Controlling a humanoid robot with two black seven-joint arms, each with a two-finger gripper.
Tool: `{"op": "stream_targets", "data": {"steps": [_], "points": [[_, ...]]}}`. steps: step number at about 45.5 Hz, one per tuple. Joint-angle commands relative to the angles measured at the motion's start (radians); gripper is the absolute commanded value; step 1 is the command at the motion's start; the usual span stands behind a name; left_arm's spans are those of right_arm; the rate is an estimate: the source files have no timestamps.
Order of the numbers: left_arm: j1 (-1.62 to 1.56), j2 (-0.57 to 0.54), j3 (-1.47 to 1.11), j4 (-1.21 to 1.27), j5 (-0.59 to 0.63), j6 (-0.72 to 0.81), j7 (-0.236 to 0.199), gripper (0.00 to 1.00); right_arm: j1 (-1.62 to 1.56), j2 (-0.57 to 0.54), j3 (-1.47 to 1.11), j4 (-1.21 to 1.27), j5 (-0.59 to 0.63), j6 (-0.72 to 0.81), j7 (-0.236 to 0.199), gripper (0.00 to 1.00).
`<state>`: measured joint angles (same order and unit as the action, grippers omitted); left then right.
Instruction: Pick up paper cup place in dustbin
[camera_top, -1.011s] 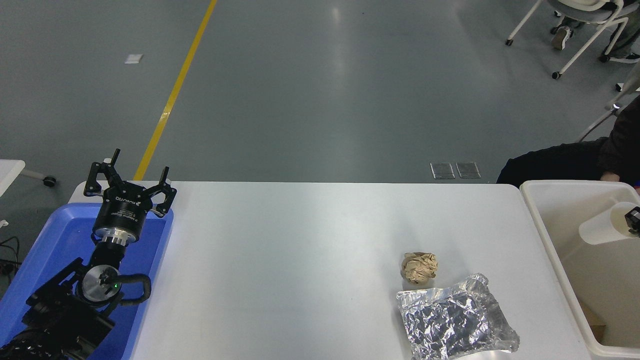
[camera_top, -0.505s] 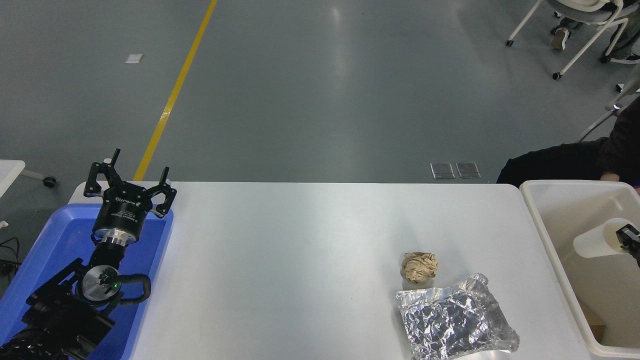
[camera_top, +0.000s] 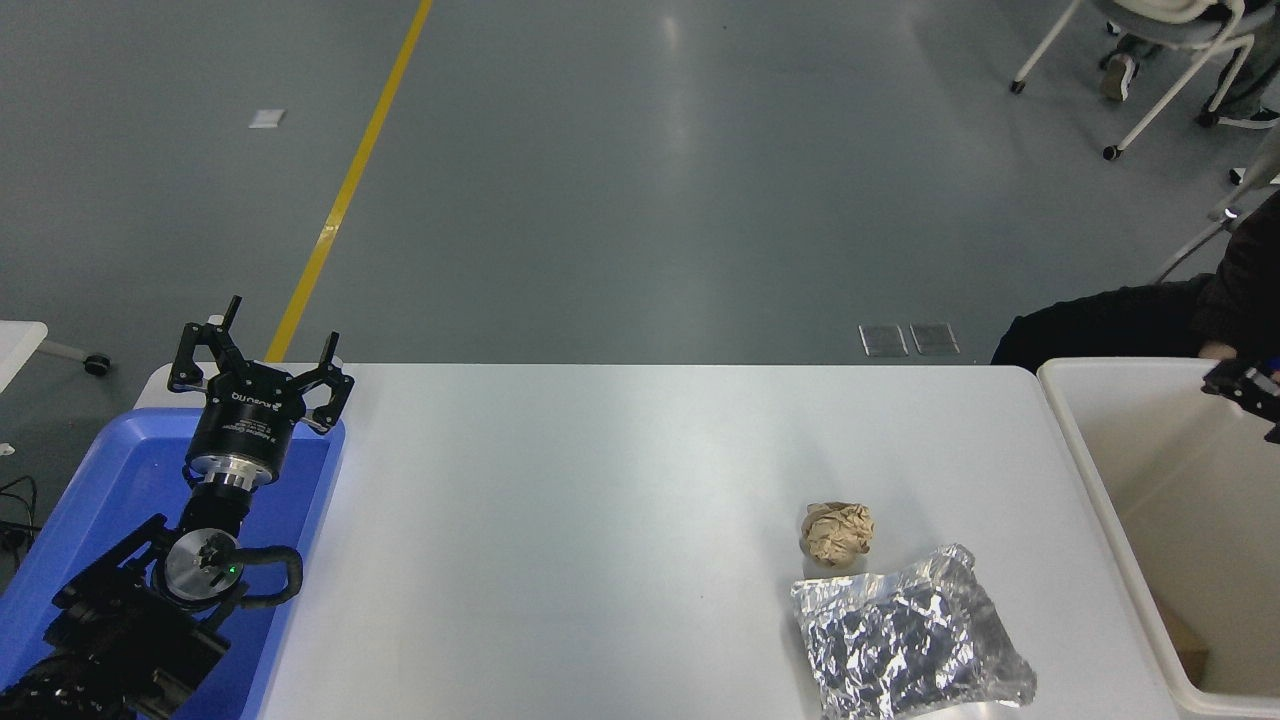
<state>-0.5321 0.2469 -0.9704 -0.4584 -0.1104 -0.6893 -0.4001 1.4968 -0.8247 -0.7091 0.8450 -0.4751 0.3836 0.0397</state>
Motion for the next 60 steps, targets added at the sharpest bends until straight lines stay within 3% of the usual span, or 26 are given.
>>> {"op": "stream_targets", "data": {"steps": [1,7,22,60], "points": [[0.0,0.0,0.001,0.0,0.0,-0.001,0.001,1.0,0.52,0.108,-0.34,0.288,0.006,0.219,0.0,1.0],[0.001,0.0,0.001,0.001,0.0,-0.001,0.001,1.0,0.672,0.231,-0.372,0.399,0.193,0.402,0.0,1.0],[0.003,0.0,-0.001,0.001,0.0,0.002,0.0,1.0,0.891,0.384,-0.391,0.675,0.466,0.402,-0.003,1.0],[0.003,0.002,-0.001,0.001,-0.002,0.002,0.0,1.0,0.999,0.395,-0.454,0.758,0.463,0.402,-0.009,1.0]]}}
